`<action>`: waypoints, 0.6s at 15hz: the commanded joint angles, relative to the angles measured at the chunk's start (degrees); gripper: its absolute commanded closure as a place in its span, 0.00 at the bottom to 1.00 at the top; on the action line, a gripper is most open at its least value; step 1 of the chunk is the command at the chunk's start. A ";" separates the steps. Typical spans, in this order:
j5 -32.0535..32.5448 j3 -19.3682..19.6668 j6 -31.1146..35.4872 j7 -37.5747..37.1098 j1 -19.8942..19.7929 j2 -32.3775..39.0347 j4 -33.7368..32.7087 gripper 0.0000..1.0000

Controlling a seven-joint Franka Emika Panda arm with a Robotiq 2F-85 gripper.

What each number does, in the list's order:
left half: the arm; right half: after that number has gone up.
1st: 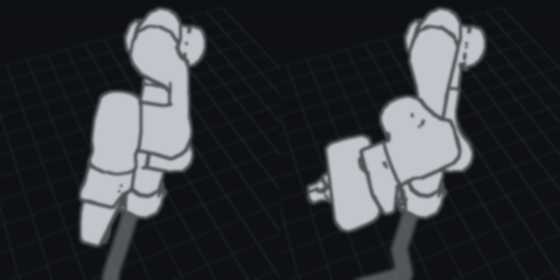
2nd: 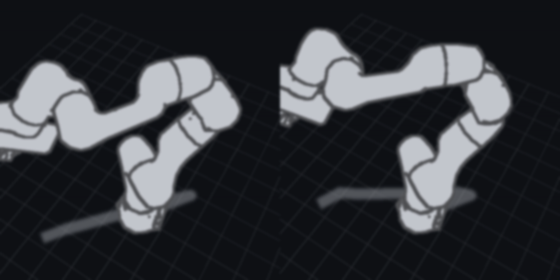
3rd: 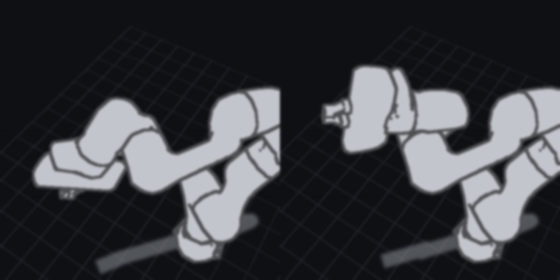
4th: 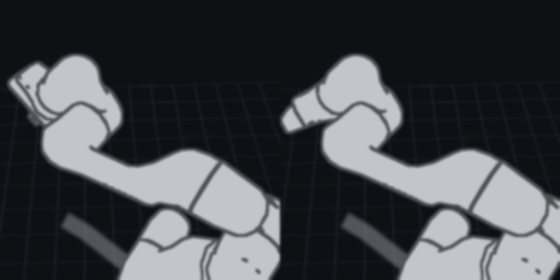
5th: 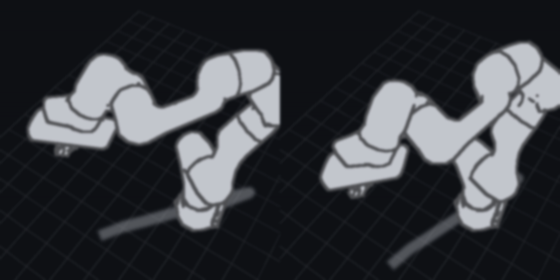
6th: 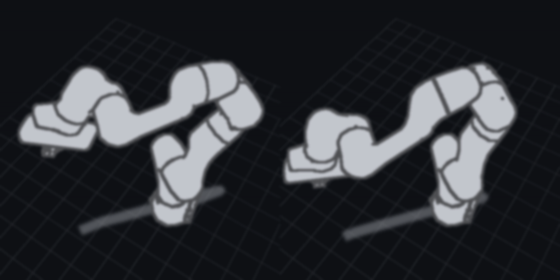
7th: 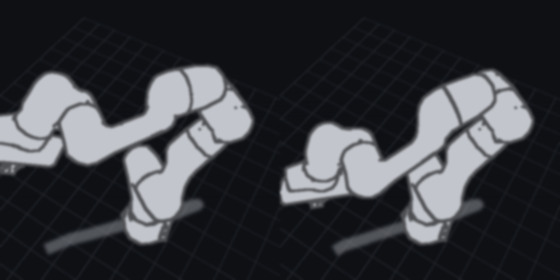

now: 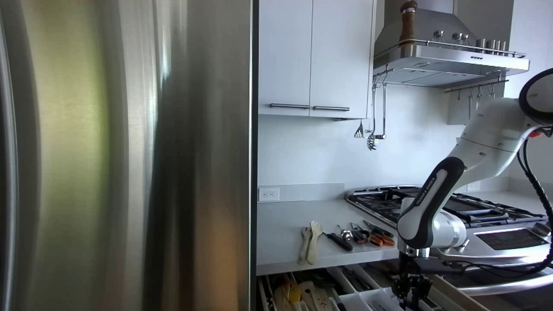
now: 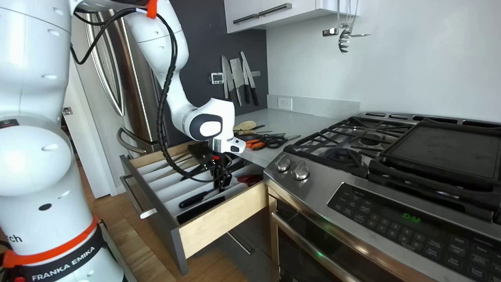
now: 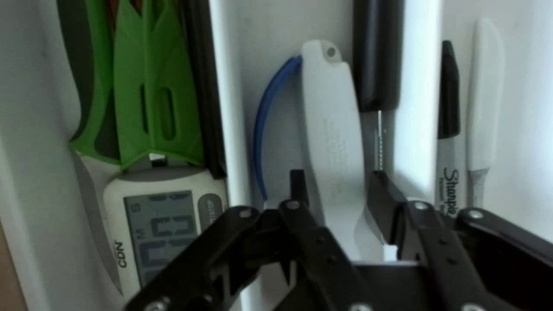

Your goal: Remove the white object from the open drawer

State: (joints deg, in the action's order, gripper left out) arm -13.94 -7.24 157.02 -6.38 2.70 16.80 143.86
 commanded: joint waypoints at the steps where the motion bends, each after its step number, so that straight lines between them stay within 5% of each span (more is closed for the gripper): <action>1: -3.34 -1.44 -1.42 1.13 -1.01 -0.96 0.00 0.44; 9: -2.23 0.26 0.30 -0.97 -0.24 -0.10 -0.20 0.50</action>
State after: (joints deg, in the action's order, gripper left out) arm -15.46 -7.27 157.05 -6.74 2.57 16.61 143.70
